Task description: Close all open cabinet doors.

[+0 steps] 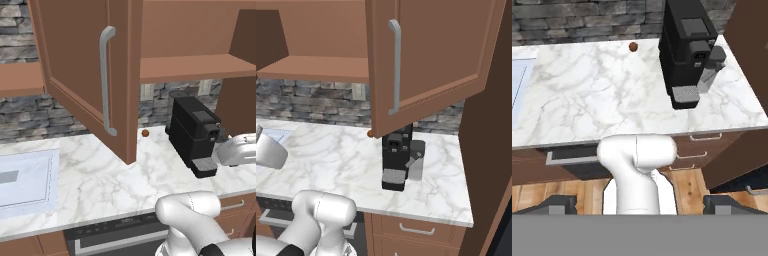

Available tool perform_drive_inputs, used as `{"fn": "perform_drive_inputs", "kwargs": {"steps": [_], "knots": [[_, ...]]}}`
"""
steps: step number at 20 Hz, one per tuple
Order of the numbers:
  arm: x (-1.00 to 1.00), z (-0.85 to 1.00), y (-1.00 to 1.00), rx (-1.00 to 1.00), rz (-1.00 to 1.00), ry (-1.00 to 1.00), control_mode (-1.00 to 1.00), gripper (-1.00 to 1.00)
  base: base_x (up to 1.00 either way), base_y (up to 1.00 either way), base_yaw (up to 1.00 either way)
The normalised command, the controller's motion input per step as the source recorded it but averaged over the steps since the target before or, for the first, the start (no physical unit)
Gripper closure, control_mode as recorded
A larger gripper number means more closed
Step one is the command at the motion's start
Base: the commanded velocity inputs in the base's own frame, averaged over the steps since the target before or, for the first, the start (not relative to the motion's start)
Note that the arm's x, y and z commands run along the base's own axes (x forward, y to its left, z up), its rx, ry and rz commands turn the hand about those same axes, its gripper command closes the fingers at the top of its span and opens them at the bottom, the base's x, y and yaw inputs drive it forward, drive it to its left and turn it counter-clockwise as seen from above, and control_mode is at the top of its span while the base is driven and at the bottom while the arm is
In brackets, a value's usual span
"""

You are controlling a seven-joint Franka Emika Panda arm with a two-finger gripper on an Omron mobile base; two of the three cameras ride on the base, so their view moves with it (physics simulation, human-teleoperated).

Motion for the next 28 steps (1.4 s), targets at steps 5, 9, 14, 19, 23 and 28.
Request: {"fn": "perform_drive_inputs", "kwargs": {"steps": [5, 9, 14, 19, 23, 28], "knots": [[-0.61, 0.0, 0.83, -0.05, 0.0, -0.21, -1.0, -1.0, 0.0, 0.0, 0.0], [-0.07, 0.0, 0.89, -0.03, 0.0, -0.28, -1.0, -1.0, 0.0, 0.0, 0.0], [0.06, -0.01, 0.87, -0.02, 0.0, -0.32, -1.0, -1.0, 0.0, 0.0, 0.0], [0.4, -0.01, 0.75, 0.0, 0.0, -0.29, -1.0, -1.0, 0.0, 0.0, 0.0], [0.66, 0.0, 0.62, 0.0, 0.0, -0.29, -1.0, -1.0, 0.0, 0.0, 0.0], [0.75, -0.02, 0.45, 0.0, 0.0, -0.24, -1.0, -1.0, 0.0, 0.0, 0.0]]}}
